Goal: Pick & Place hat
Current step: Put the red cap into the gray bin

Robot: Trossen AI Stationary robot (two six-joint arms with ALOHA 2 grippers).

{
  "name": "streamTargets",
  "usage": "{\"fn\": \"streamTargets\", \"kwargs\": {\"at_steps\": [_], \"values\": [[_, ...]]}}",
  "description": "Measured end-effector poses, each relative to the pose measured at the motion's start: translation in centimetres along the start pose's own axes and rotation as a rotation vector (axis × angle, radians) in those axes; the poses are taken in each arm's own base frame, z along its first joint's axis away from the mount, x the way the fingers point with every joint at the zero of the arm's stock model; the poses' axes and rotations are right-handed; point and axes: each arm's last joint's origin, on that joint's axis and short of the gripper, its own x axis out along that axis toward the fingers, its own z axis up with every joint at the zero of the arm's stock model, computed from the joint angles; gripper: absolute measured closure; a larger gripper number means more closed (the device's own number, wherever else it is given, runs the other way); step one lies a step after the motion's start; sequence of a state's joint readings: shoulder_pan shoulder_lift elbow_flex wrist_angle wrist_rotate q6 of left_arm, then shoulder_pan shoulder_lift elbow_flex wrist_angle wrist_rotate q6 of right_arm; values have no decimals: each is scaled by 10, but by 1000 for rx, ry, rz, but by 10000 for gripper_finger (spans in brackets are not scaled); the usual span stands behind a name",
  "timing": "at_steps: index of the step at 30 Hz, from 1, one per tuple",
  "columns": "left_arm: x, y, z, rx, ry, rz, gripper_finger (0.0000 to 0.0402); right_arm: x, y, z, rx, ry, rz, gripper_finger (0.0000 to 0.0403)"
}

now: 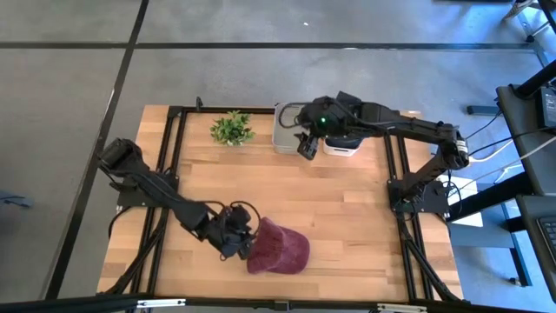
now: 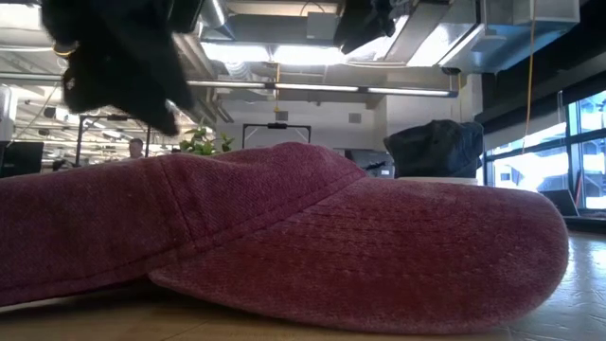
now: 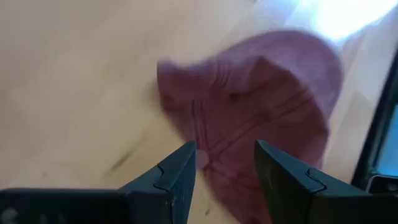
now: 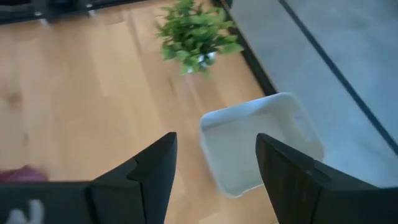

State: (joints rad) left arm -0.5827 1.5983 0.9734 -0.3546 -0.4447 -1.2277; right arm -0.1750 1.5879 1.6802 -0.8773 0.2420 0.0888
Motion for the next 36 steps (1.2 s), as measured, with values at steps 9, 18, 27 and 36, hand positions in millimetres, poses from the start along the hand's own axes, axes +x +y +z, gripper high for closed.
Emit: {"fn": "streamTargets", "kwargs": {"at_steps": [9,18,27,36], "values": [[30,-11,-12,-36,41,37,245,-6,22,-7,4,33,25,183],[49,-20,-18,-84,69,131,245,-7,24,-7,27,30,16,183],[68,-14,-33,-126,95,191,245,-7,25,-7,46,30,17,183],[70,-14,-37,-69,90,195,245,-7,25,-7,42,31,17,183]]}}
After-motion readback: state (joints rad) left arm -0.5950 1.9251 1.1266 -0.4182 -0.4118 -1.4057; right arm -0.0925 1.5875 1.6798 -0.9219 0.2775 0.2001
